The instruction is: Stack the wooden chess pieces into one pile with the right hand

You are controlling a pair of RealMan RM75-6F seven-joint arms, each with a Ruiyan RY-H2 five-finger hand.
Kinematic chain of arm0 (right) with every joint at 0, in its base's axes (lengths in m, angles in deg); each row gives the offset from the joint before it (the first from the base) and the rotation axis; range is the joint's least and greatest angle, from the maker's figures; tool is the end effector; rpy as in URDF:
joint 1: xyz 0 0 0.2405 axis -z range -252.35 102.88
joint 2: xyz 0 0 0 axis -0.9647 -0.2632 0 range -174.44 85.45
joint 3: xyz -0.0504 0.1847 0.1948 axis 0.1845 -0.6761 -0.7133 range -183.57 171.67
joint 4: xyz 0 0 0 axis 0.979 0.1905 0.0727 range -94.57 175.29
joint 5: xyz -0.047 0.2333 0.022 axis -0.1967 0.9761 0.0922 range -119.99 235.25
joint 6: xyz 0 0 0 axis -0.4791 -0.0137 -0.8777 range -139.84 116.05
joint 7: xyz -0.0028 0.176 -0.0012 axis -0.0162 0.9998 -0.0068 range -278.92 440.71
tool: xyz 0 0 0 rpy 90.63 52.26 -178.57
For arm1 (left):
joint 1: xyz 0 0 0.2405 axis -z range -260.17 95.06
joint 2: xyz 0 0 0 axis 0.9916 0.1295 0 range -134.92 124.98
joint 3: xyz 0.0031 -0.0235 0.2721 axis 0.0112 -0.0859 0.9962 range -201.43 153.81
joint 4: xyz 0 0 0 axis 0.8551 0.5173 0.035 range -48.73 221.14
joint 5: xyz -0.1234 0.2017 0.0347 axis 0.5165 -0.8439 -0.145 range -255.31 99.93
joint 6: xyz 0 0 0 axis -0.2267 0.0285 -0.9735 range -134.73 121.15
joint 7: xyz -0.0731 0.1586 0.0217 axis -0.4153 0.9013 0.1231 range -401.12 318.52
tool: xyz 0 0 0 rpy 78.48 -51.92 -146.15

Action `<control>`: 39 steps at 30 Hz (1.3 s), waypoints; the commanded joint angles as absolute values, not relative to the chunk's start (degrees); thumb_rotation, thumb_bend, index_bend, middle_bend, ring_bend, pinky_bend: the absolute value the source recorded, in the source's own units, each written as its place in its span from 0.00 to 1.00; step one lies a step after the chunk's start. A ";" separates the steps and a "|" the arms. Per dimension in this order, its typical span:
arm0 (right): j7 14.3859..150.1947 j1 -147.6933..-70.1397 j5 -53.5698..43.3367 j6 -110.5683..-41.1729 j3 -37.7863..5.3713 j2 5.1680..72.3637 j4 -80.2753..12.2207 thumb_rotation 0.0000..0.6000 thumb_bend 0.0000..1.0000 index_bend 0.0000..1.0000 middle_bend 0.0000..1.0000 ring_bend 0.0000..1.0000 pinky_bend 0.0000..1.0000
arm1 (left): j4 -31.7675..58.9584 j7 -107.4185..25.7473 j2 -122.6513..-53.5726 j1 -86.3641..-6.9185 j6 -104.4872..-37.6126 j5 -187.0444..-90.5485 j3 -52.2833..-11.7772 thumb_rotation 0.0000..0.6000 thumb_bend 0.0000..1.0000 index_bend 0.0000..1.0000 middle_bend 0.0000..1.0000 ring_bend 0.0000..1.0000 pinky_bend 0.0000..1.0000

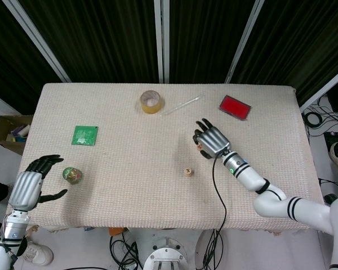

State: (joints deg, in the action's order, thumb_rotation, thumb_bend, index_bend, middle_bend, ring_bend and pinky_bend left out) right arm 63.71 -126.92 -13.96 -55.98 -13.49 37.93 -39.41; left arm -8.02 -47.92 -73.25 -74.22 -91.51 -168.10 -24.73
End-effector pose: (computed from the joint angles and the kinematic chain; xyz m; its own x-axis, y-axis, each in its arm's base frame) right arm -0.1281 -0.4283 -0.0416 0.6856 -0.1828 0.7046 -0.6486 -0.5930 0.4772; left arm -0.2987 0.2251 0.1005 0.1976 0.0484 0.9791 0.9716 -0.1420 -0.1891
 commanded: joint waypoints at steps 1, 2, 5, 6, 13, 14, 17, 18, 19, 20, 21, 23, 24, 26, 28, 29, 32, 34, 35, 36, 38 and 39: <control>63.84 -126.52 -17.94 -56.35 -11.68 34.21 -45.86 1.00 0.34 0.55 0.31 0.04 0.09 | -8.20 -47.74 -73.25 -74.15 -91.48 -168.22 -24.74 1.00 0.05 0.24 0.18 0.16 0.21; 63.53 -126.66 -18.26 -56.10 -11.40 34.30 -46.28 1.00 0.34 0.55 0.31 0.04 0.09 | -8.26 -47.69 -73.26 -74.15 -91.50 -168.25 -24.74 1.00 0.05 0.24 0.18 0.16 0.21; 62.60 -127.13 -18.93 -55.28 -10.70 35.00 -46.93 1.00 0.34 0.54 0.31 0.04 0.09 | -8.32 -47.62 -73.28 -74.22 -91.55 -168.26 -24.68 1.00 0.05 0.24 0.18 0.16 0.21; 62.30 -127.28 -19.04 -55.06 -10.54 35.27 -46.92 1.00 0.34 0.54 0.31 0.04 0.09 | -8.31 -47.63 -73.28 -74.24 -91.53 -168.24 -24.65 1.00 0.05 0.24 0.18 0.16 0.21; 59.83 -128.16 -19.52 -54.05 -9.72 36.89 -47.00 1.00 0.34 0.53 0.30 0.04 0.09 | -7.92 -48.02 -73.52 -74.32 -91.40 -168.09 -24.55 1.00 0.05 0.24 0.18 0.16 0.21; 59.61 -128.18 -19.62 -54.15 -9.69 36.94 -47.10 1.00 0.34 0.53 0.30 0.04 0.09 | -7.88 -48.07 -73.55 -74.31 -91.39 -168.11 -24.55 1.00 0.05 0.24 0.18 0.16 0.21; 58.84 -128.19 -19.61 -54.32 -9.54 36.96 -47.26 1.00 0.34 0.52 0.30 0.04 0.09 | -7.72 -48.22 -73.64 -74.27 -91.25 -168.06 -24.53 1.00 0.05 0.24 0.18 0.16 0.21; 58.61 -128.19 -19.50 -54.31 -9.48 36.91 -47.33 1.00 0.34 0.52 0.30 0.04 0.09 | -7.65 -48.31 -73.67 -74.26 -91.23 -168.05 -24.53 1.00 0.05 0.24 0.18 0.16 0.21; 58.45 -128.17 -19.41 -54.34 -9.45 36.87 -47.38 1.00 0.34 0.52 0.30 0.04 0.09 | -7.61 -48.36 -73.69 -74.26 -91.24 -168.06 -24.54 1.00 0.05 0.24 0.18 0.16 0.21; 58.29 -128.15 -19.32 -54.36 -9.43 36.80 -47.45 1.00 0.34 0.52 0.30 0.04 0.09 | -7.57 -48.40 -73.71 -74.26 -91.24 -168.05 -24.54 1.00 0.05 0.24 0.18 0.16 0.21; 58.11 -128.13 -19.26 -54.40 -9.39 36.73 -47.52 1.00 0.34 0.51 0.30 0.04 0.09 | -7.53 -48.43 -73.73 -74.26 -91.24 -168.04 -24.56 1.00 0.05 0.24 0.18 0.16 0.21; 57.66 -128.09 -19.23 -54.48 -9.23 36.66 -47.68 1.00 0.34 0.51 0.30 0.04 0.09 | -7.45 -48.50 -73.78 -74.24 -91.21 -168.04 -24.56 1.00 0.05 0.24 0.18 0.16 0.21; 57.42 -128.09 -19.22 -54.49 -9.15 36.73 -47.69 1.00 0.34 0.51 0.30 0.04 0.09 | -7.41 -48.52 -73.80 -74.21 -91.16 -168.04 -24.57 1.00 0.05 0.24 0.18 0.16 0.21; 57.12 -128.16 -19.17 -54.47 -9.11 36.97 -47.59 1.00 0.34 0.50 0.30 0.04 0.09 | -7.41 -48.53 -73.87 -74.16 -91.09 -168.04 -24.58 1.00 0.05 0.24 0.18 0.16 0.21; 56.92 -128.28 -19.06 -54.39 -9.16 37.24 -47.50 1.00 0.34 0.49 0.30 0.04 0.09 | -7.39 -48.52 -73.93 -74.13 -91.11 -168.08 -24.60 1.00 0.05 0.24 0.18 0.16 0.21; 56.83 -128.33 -19.02 -54.39 -9.19 37.38 -47.41 1.00 0.34 0.49 0.30 0.04 0.09 | -7.39 -48.51 -73.94 -74.13 -91.12 -168.11 -24.60 1.00 0.05 0.24 0.18 0.16 0.21; 56.70 -128.42 -18.86 -54.45 -9.31 37.73 -47.09 1.00 0.34 0.48 0.30 0.04 0.09 | -7.32 -48.54 -73.92 -74.18 -91.09 -168.00 -24.55 1.00 0.05 0.24 0.18 0.16 0.21; 56.66 -128.50 -18.81 -54.42 -9.35 37.88 -46.96 1.00 0.34 0.48 0.30 0.04 0.09 | -7.31 -48.61 -73.90 -74.22 -91.09 -167.92 -24.56 1.00 0.05 0.24 0.18 0.16 0.21; 56.63 -128.53 -18.81 -54.42 -9.35 37.95 -46.89 1.00 0.34 0.48 0.30 0.04 0.09 | -7.30 -48.63 -73.90 -74.22 -91.09 -167.92 -24.56 1.00 0.05 0.24 0.18 0.16 0.21; 56.61 -128.56 -18.82 -54.43 -9.36 38.03 -46.84 1.00 0.34 0.47 0.30 0.04 0.09 | -7.28 -48.65 -73.91 -74.23 -91.12 -167.92 -24.56 1.00 0.05 0.24 0.18 0.16 0.21; 56.56 -128.65 -18.81 -54.37 -9.37 38.17 -46.78 1.00 0.34 0.47 0.30 0.04 0.09 | -7.25 -48.66 -73.92 -74.20 -91.10 -167.97 -24.57 1.00 0.05 0.24 0.18 0.16 0.21; 56.57 -128.69 -18.81 -54.34 -9.36 38.23 -46.79 1.00 0.34 0.47 0.30 0.04 0.09 | -7.24 -48.65 -73.93 -74.18 -91.08 -167.98 -24.57 1.00 0.05 0.24 0.18 0.16 0.21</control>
State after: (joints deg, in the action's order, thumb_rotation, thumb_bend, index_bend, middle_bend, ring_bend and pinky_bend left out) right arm 56.56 -128.69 -18.81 -54.34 -9.36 38.23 -46.79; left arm -7.24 -48.65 -73.93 -74.18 -91.08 -167.98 -24.57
